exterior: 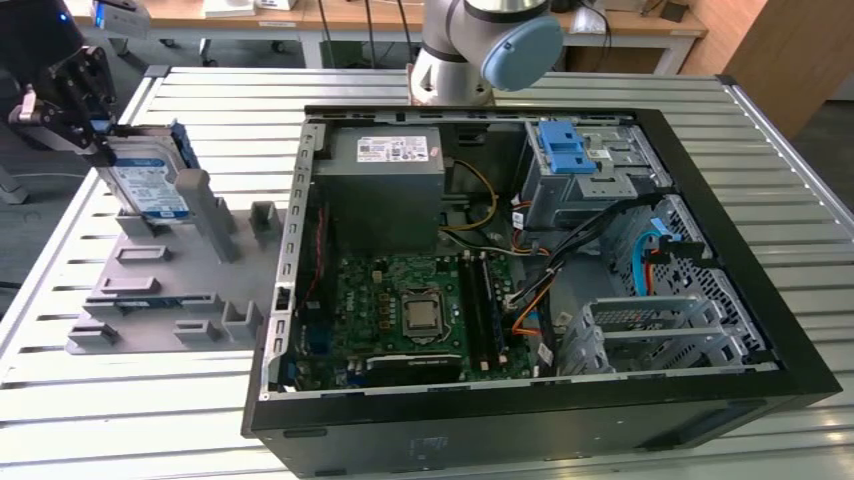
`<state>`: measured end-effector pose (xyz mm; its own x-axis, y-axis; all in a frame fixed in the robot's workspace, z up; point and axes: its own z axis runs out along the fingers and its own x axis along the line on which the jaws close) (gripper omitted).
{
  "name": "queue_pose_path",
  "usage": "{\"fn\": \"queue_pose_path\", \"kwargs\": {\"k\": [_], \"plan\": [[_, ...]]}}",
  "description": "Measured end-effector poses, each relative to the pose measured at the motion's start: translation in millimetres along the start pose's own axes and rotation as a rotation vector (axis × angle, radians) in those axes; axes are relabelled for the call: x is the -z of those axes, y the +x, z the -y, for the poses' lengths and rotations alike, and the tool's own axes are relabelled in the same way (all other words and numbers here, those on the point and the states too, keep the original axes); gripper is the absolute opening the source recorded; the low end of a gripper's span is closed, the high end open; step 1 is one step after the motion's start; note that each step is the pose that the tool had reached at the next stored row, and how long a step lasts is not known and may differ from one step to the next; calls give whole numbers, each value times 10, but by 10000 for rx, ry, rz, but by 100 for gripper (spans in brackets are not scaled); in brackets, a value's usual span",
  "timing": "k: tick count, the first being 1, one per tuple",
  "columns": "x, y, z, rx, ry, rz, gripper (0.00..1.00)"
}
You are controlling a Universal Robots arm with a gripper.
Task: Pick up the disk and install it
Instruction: 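Pick up the disk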
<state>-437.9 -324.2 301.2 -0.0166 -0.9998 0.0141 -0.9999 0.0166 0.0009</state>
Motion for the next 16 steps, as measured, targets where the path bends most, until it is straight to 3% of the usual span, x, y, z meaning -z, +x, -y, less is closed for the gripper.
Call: {"fn": "queue_pose_path", "kwargs": {"k": [8, 16], "plan": [[25, 0, 0, 0, -1, -1, 37], [144, 2, 0, 0, 0, 0, 37]]}}
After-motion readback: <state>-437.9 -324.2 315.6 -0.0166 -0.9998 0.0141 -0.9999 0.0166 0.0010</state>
